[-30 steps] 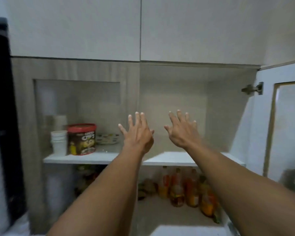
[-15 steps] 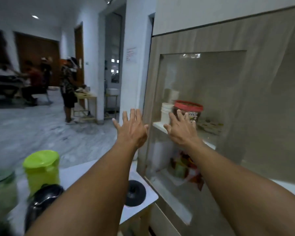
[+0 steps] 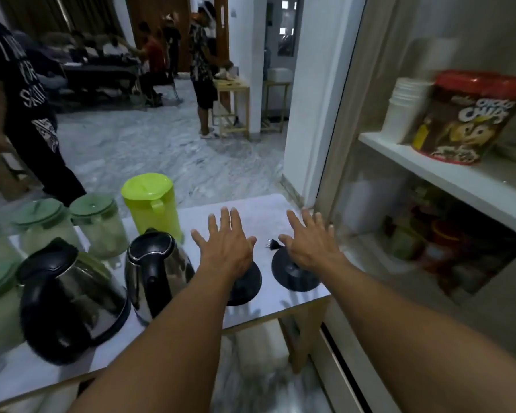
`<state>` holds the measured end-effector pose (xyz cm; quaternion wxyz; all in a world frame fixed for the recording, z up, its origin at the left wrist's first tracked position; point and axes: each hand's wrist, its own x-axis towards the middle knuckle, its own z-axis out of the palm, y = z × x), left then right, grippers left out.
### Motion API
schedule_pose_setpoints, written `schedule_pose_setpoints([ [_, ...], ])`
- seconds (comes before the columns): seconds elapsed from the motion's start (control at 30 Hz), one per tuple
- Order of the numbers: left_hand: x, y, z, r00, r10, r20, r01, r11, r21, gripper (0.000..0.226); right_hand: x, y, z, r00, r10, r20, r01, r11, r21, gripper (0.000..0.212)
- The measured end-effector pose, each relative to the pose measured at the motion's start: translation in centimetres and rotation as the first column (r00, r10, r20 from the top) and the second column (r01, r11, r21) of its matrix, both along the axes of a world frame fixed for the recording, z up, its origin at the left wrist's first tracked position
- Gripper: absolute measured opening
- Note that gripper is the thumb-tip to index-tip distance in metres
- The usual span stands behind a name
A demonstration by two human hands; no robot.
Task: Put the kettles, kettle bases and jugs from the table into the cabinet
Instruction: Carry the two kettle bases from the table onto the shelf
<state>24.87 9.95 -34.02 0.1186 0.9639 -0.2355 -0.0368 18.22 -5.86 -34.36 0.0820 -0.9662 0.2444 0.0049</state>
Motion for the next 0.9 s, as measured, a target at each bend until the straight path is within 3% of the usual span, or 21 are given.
schedule_pose_setpoints([
  [0.33,2.1,-1.9,-11.7,0.979,0.05,-0.198,-0.032,0.995,0.091,0.099,1.6,-3.0,-12.8,0.975,-0.033,-0.22,0.055,0.994,0.097,0.096],
  [0.57,5.6,-5.1,-16.0,0.941,0.134,-0.31,-0.078,0.979,0.188,0.136,3.8,-6.8,-16.8,0.95,-0.056,-0.308,0.105,0.984,0.147,0.123],
  [0.77,7.4,-6.1,-18.0,0.874,0.194,-0.445,-0.065,0.955,0.29,0.143,5.5,-8.0,-18.4,0.933,-0.009,-0.361,0.081,0.979,0.185,0.12],
  [0.9,7.3,-5.5,-18.7,0.89,0.194,-0.414,-0.094,0.964,0.25,0.141,6.0,-8.1,-18.6,0.93,-0.006,-0.366,0.076,0.981,0.178,0.123],
])
